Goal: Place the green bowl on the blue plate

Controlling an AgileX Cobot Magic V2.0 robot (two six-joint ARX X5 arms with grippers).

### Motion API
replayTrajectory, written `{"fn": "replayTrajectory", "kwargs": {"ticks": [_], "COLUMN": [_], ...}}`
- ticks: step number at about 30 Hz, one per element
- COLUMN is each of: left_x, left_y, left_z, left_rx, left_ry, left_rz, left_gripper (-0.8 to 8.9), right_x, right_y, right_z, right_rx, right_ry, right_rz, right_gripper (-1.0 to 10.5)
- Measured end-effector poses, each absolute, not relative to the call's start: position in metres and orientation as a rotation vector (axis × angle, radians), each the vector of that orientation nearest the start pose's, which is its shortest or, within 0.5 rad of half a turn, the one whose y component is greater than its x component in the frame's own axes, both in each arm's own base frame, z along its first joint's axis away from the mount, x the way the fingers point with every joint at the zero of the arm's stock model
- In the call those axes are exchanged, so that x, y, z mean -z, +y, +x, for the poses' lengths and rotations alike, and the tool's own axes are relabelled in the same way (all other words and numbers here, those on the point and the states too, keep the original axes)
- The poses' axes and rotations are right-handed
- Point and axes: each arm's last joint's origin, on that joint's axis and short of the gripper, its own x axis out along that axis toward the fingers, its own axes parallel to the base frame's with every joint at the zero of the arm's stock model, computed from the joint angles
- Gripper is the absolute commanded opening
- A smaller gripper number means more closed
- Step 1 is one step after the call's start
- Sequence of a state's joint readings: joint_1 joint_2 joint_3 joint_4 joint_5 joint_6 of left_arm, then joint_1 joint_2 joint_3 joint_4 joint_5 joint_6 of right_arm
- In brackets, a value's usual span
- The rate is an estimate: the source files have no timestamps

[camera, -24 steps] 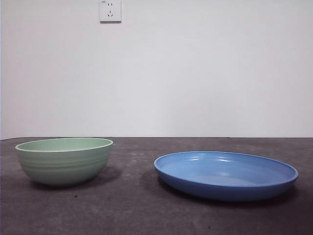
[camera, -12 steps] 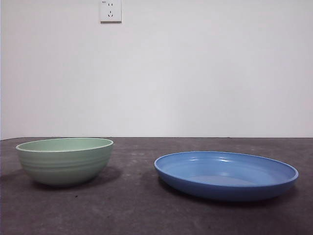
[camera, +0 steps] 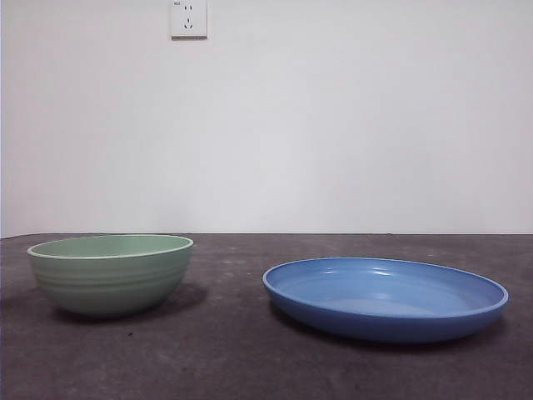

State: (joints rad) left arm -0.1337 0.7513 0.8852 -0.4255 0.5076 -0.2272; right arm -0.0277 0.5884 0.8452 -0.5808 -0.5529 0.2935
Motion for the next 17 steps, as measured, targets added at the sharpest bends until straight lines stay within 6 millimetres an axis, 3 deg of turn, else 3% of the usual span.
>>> {"fn": "replayTrajectory", "kwargs": {"ticks": [9, 17], "left_x": [-0.353, -0.354], "left_y": [-0.052, -0.062], "left_z": [0.159, 0.157], "left_rx": [0.821, 0.885], "left_ry": [0.503, 0.528], "left_rz": [-0.287, -0.258], "left_gripper": [0.19, 0.30], "right_x": [-0.373, -0.373], "right_y": [0.033, 0.050], "right_z": [0.125, 0.128], "right_rx": [-0.665, -0.794], "right_ry": [0.442, 0.467], "right_rz": [0.246, 0.179], "right_gripper": [0.1, 0.1]}}
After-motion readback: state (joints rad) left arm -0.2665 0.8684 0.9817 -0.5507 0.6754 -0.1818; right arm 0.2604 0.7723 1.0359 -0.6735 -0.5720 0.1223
